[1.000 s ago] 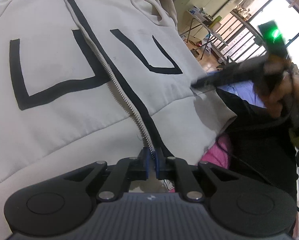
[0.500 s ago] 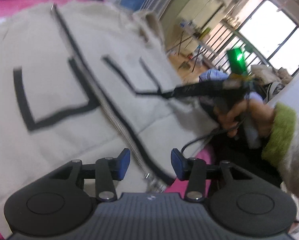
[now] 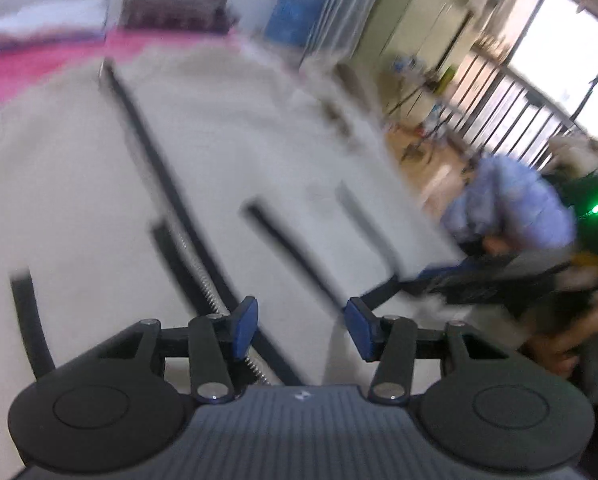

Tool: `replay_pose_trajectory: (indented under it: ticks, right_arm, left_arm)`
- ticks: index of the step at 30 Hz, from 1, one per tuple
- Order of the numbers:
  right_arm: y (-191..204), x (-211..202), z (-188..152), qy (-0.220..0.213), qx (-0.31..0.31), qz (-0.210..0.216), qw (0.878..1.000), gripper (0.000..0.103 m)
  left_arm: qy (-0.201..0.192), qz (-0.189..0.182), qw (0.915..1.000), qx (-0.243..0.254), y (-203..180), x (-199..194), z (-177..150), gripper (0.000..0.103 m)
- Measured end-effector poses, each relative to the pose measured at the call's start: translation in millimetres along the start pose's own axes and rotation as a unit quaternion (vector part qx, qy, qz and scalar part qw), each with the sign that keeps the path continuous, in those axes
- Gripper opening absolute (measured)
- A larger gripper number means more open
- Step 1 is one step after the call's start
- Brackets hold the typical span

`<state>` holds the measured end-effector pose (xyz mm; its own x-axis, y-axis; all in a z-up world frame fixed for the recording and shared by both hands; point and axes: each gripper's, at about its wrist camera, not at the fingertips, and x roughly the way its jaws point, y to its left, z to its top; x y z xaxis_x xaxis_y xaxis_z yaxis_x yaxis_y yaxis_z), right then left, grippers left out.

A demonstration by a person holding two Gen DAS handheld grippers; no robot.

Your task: Fold clothes

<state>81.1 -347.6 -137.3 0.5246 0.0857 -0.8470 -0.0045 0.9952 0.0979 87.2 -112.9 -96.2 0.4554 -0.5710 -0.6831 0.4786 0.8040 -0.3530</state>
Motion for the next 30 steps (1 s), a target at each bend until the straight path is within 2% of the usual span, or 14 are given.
replay_pose_trajectory:
  ticks: [3,7,9,14,15,17,20,24,27,30]
  right_arm:
    - [-3,-5,-4,0.0,-0.002,-0.003,1.0,0.042]
    - [-1,-12,2,0.007,-0.003,-0.01,1.0,0.042]
    - [5,-21,12,-0.014,-0.014,-0.018,1.0,0.042]
    - [14,-34,48,-0.106,-0.034,-0.03,0.993,0.042]
    - [11,-26,52,-0.108,-0.03,-0.032,0.993,0.042]
    - [0,-1,57,-0.087,-0.015,-0.028,0.996,0.042]
    - [-17,36,49,-0.058,0.005,-0.02,0.998,0.046]
    - [-14,22,60,-0.055,0.011,-0.018,0.998,0.046]
    - [-25,3,75,-0.095,0.032,-0.008,0.995,0.047]
    - [-52,-7,94,-0.134,0.059,-0.029,0.989,0.049]
  left_arm:
    - [-0.01,-0.001,0.9999,0.002,5,3,-16,0.05]
    - [-0.007,-0.005,1.0,-0.002,7,0,-16,0.052]
    - [-0.007,-0.012,0.9998,-0.014,12,0,-16,0.052]
    - [-0.003,-0.017,0.9995,-0.025,12,4,-13,0.055]
    - [-0.004,-0.015,0.9997,-0.02,11,4,-13,0.055]
    - [-0.005,-0.01,0.9999,-0.009,8,5,-14,0.055]
    - [-0.006,-0.002,0.9999,0.011,4,4,-16,0.055]
    - [-0.006,0.002,0.9998,0.021,2,4,-16,0.056]
    - [-0.005,0.0,0.9998,0.019,3,3,-16,0.056]
    - [-0.002,-0.002,0.9999,0.014,4,5,-14,0.056]
